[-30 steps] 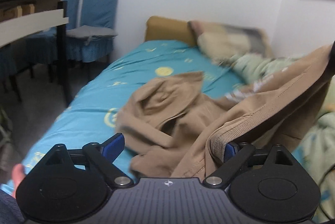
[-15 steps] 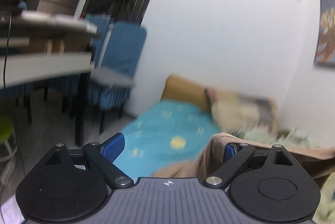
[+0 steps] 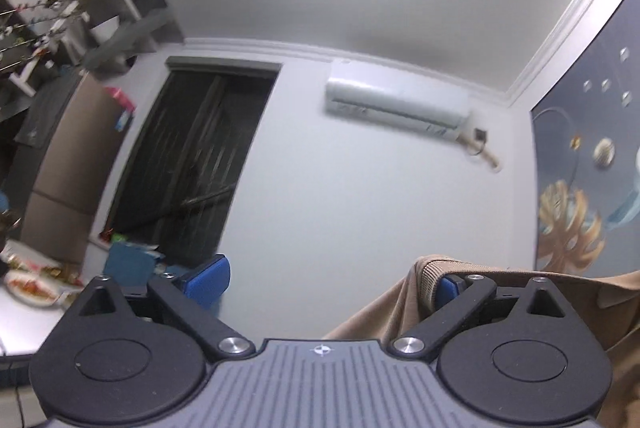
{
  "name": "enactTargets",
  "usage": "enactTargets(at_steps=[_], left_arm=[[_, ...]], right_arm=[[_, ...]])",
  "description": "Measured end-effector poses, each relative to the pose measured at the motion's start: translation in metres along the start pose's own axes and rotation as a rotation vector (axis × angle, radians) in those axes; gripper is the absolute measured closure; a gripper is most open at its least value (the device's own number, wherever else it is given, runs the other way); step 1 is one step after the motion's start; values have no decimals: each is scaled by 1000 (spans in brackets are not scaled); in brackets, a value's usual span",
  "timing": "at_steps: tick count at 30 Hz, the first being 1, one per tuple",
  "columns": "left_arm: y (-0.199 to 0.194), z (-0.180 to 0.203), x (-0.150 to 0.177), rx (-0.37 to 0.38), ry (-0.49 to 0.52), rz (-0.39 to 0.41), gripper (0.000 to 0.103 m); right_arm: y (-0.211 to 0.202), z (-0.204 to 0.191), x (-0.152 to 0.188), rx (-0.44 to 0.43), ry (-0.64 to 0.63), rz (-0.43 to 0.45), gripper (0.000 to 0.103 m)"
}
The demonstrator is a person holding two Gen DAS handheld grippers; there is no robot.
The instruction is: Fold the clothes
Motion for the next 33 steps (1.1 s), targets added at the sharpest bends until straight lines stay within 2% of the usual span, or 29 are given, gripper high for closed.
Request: enactTargets(at_steps=[2,5,7,11,14,17,21,26,29,33], left_arm=[[14,9,3,23,3,-20,2],[45,17,44,37,31,-79,1],[68,18,80,46,45,-126,1],[131,-5,209,53,42,-264,1],[185,-25,309,33,49,-368,1],[245,-37,407,1,85,-426,1],[336,-51,552,-33,132,-523,0],[426,-81,739,-61,168,-683,0],[449,-102,839,-64,169,-796,1],[449,-116,928,-39,166,-1010,4]], right_arm=[[17,6,-7,8,-16,-23,19],[44,16,16,26,-71,-85,18],[57,23,57,30,-84,-148,18],[83,35,159,38,-92,-293,17],[126,39,257,49,-103,-400,17],[170,42,356,60,-115,-506,17],[250,49,505,115,-110,-626,17],[278,52,624,89,-70,-792,17],[292,52,693,70,-46,-891,17],[311,54,783,43,-12,-1023,17]])
Point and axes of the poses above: each gripper's, at about its wrist camera, not at the fingertips, and y roughly the way its jaws point, z to its right, x to its underside, the point moved 8 cm from there along y, roughly the way its jaws point, and after that the axes turned 6 degrees about z, right-handed, at the moved point
